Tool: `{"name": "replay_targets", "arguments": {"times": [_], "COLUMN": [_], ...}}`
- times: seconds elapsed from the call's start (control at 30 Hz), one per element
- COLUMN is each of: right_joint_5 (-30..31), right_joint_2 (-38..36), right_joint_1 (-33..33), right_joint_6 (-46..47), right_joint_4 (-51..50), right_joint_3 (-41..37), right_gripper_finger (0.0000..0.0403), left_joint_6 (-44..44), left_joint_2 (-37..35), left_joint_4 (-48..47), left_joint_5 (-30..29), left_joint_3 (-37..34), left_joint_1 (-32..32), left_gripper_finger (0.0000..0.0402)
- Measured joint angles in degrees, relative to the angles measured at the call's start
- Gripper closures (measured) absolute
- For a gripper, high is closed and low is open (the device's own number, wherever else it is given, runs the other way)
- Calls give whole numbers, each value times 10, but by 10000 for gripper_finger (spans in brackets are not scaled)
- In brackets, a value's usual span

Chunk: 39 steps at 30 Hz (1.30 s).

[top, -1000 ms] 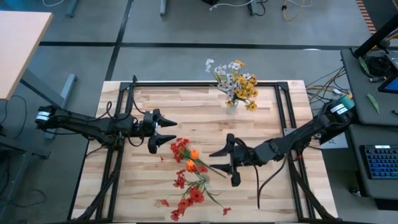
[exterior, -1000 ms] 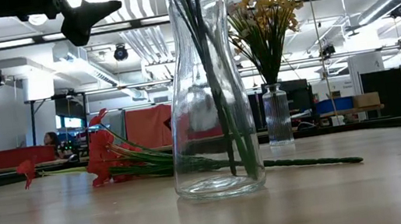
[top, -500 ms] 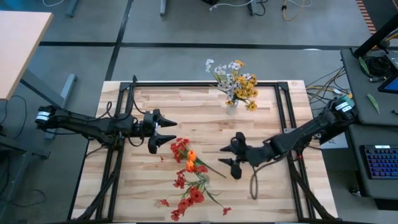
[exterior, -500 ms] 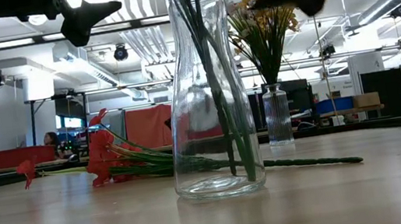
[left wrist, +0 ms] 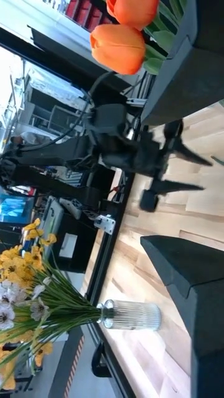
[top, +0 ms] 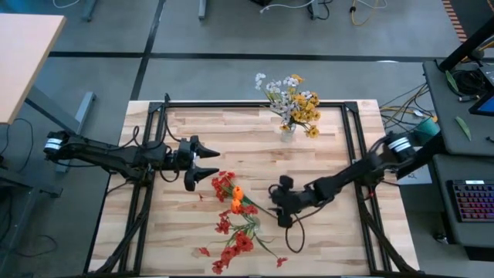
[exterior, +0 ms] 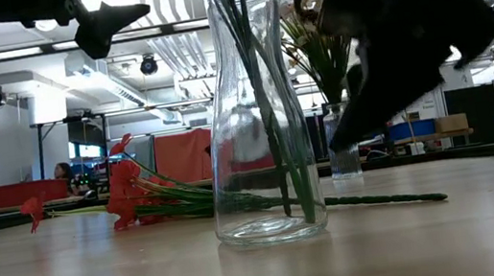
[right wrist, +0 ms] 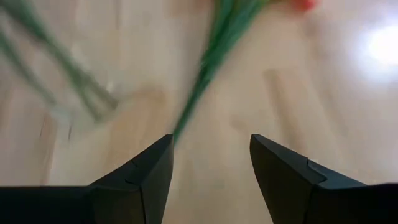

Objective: Sort flowers into vase by color
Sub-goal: Put the red flowers into the bottom transparent vase

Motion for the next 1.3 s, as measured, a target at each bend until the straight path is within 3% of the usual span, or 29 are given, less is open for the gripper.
{"name": "replay_targets", "arguments": {"times": [0.13, 0.4, 0.57, 0.83, 0.97, 1.13, 1.3], "right_joint_5": [-56, -49, -50, -52, -54, -115, -119], "right_joint_2": [57, 120, 118, 49, 0, -56, -95], "right_joint_1": [0, -5, -5, -5, 7, 39, 74], "right_joint_6": [-29, -13, -20, 0, 54, 173, 249], "right_joint_4": [82, 113, 82, -100, -241, -403, -426], "right_joint_3": [0, 9, 13, 12, 10, 8, 8], "right_gripper_finger": [199, 204, 254, 382, 388, 389, 385], "left_joint_6": [0, 0, 0, -2, -2, -2, 2], "left_joint_2": [2, 19, 30, 38, 38, 39, 39], "left_joint_4": [-5, -3, -1, 12, 13, 13, 13], "left_joint_5": [0, 0, 0, 0, 0, 0, 0], "left_joint_3": [0, 0, 0, 0, 0, 0, 0], "left_joint_1": [0, 0, 0, 0, 0, 0, 0], "left_gripper_finger": [114, 114, 114, 114, 114, 114, 114]}}
